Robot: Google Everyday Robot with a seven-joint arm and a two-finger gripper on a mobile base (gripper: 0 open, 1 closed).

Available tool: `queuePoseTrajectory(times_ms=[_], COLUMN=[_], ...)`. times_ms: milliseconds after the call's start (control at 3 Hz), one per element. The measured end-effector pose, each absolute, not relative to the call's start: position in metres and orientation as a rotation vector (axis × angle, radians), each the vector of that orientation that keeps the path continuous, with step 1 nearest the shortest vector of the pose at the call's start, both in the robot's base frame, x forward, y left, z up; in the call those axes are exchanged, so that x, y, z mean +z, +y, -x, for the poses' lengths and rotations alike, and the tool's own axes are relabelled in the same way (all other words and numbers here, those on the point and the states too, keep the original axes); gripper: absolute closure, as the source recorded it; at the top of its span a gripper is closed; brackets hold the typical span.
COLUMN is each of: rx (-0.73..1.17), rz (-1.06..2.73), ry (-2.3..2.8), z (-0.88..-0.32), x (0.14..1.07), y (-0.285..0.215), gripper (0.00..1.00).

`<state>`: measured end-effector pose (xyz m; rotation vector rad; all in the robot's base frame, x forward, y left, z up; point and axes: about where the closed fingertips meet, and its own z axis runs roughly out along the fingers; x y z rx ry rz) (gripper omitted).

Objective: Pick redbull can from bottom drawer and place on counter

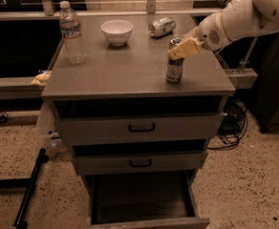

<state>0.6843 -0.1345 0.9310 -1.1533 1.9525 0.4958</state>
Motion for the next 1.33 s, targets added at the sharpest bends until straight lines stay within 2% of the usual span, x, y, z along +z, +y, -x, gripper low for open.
queuePoseTrajectory(times_ms=[333,667,1333], rx=[0.544,0.545,0.545], rz=[1.127,1.127,1.127], ry=[2.007,2.008,2.008], z=[-0.6884,-0.6884,-0.6884], x=[0.9164,0.9160,0.9160], y=[-0.1377,-0.1378,-0.1377], gripper=[1.00,0.81,0.34])
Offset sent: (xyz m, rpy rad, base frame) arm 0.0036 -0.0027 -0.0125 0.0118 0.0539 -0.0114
